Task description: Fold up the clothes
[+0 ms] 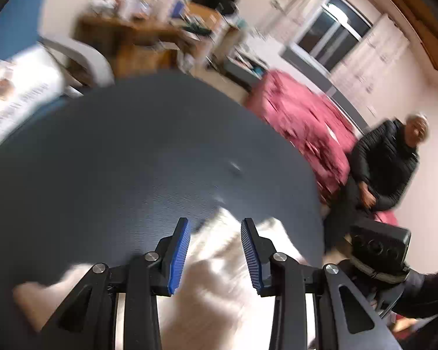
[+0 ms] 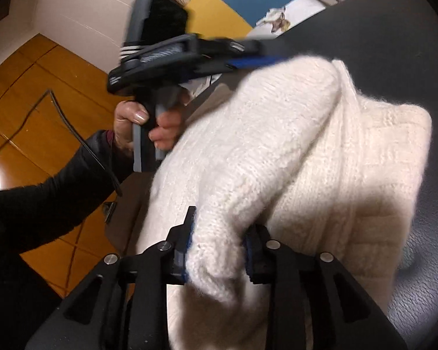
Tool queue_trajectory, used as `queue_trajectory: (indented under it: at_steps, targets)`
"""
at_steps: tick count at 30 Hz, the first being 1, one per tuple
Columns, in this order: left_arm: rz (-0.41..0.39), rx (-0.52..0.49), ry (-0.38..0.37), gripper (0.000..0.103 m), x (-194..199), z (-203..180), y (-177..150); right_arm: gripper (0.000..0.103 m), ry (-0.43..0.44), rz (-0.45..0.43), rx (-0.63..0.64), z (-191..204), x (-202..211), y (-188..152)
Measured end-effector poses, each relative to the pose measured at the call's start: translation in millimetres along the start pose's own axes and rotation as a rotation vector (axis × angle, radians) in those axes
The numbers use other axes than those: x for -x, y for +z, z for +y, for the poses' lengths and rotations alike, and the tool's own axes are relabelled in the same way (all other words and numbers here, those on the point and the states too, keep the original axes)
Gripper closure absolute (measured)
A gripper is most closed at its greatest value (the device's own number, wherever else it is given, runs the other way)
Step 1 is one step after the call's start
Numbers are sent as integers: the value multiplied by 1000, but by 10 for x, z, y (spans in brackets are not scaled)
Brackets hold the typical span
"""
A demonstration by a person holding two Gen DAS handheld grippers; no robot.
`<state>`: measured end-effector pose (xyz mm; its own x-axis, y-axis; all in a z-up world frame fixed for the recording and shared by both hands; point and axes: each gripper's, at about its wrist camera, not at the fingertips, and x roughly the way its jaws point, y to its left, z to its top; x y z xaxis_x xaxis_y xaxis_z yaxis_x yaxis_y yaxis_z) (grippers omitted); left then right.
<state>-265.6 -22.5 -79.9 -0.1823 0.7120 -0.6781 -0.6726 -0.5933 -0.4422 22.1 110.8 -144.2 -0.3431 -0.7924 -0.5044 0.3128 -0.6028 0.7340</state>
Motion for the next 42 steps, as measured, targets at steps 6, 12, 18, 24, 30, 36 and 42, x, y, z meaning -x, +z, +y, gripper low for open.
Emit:
queue_trajectory:
  at_steps: [6, 12, 18, 24, 30, 36, 42]
  targets:
    - [-34, -139, 75, 67, 418, -185, -440, 29, -245, -19, 225, 285, 321, 447]
    - [0, -134, 177, 66, 170, -370, -888, 29, -317, 24, 513, 316, 114, 1139]
    - [-67, -30, 102, 66, 333, -123, -914, 29, -174, 61, 342, -518, -163, 1263]
    - [-68, -109, 156, 66, 404, -124, -609, 27, -229, 63, 421, -430, -197, 1308]
    - [1, 77, 105, 66, 184, 181, -693, 17, -306, 125, 467, -364, -298, 1427]
    - [-137, 184, 148, 66, 823, 395, -1026, 11, -291, 113, 459, -647, -435, 1375]
    - [-172, 145, 187, 66, 1228, 491, -1197, 11, -321, 67, 573, -47, -362, 1570]
